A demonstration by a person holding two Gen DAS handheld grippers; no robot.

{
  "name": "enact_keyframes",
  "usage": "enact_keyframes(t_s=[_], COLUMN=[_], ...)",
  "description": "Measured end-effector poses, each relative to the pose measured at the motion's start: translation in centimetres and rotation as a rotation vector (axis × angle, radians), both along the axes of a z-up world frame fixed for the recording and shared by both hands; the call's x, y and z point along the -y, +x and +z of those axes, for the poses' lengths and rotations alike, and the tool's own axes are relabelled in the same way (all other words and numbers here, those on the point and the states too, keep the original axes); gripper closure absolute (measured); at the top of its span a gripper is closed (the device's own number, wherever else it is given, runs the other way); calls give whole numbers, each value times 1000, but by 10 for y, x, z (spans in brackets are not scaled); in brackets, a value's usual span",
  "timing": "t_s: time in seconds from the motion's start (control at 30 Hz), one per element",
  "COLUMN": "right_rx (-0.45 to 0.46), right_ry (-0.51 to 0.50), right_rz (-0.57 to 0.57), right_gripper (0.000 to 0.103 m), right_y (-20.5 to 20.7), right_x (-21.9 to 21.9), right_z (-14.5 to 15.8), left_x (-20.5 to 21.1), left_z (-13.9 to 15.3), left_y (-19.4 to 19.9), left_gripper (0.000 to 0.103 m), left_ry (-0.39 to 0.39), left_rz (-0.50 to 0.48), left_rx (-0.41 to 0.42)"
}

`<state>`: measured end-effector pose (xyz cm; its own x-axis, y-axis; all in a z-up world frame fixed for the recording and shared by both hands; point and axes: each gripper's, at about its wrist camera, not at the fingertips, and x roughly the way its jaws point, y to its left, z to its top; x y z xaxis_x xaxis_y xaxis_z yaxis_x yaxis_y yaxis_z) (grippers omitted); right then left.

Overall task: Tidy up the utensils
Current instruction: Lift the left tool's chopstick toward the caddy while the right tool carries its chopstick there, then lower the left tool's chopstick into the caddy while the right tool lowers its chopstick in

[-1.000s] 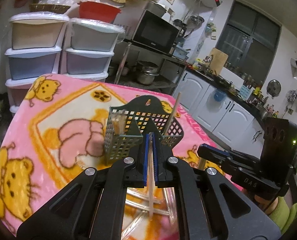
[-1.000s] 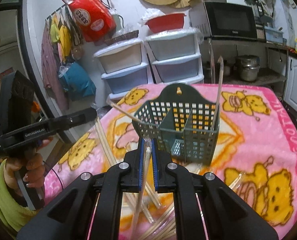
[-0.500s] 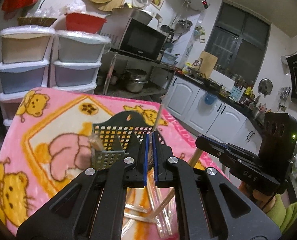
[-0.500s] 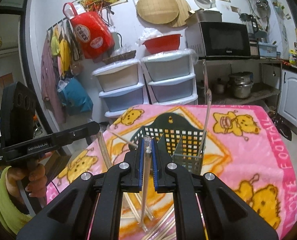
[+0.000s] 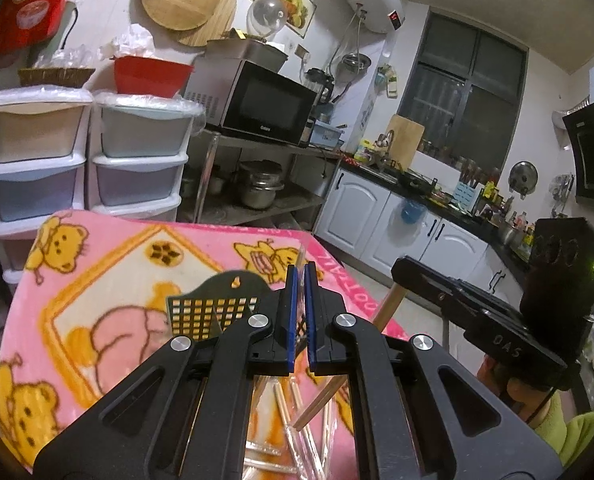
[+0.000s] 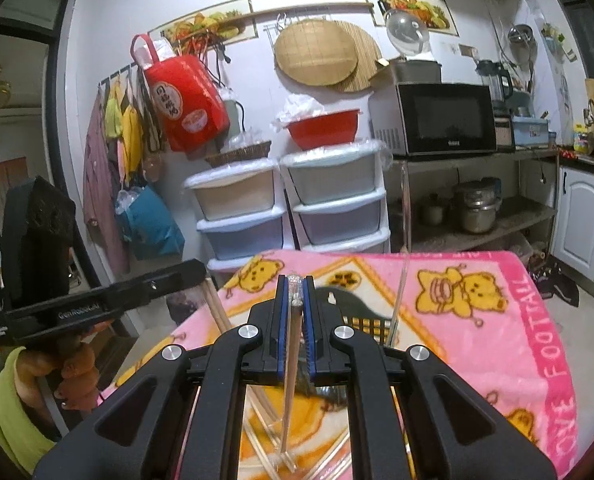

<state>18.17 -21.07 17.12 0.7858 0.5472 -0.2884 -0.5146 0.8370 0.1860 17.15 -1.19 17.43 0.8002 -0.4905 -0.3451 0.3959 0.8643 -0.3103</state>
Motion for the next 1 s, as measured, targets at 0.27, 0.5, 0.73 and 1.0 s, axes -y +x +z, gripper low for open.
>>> enact_keyframes(t_s=[0.27,0.5,0.73,1.0], right_rx=[62,84,101,129], right_ry=[12,-1,26,57], right_rz=[23,-2,-32,-44], right_gripper=[96,96,96,96], right_y=[11,27,47,60], right_x=[-1,-5,4,13], right_z=[28,43,54,63], left_x=[8,11,19,25], left_z=[17,24,28,18], left_y=[12,30,51,71], left_gripper=[101,101,101,101], left_ry=[14,0,18,31], left_rz=[20,28,44,101], left_rx=[24,24,15,13])
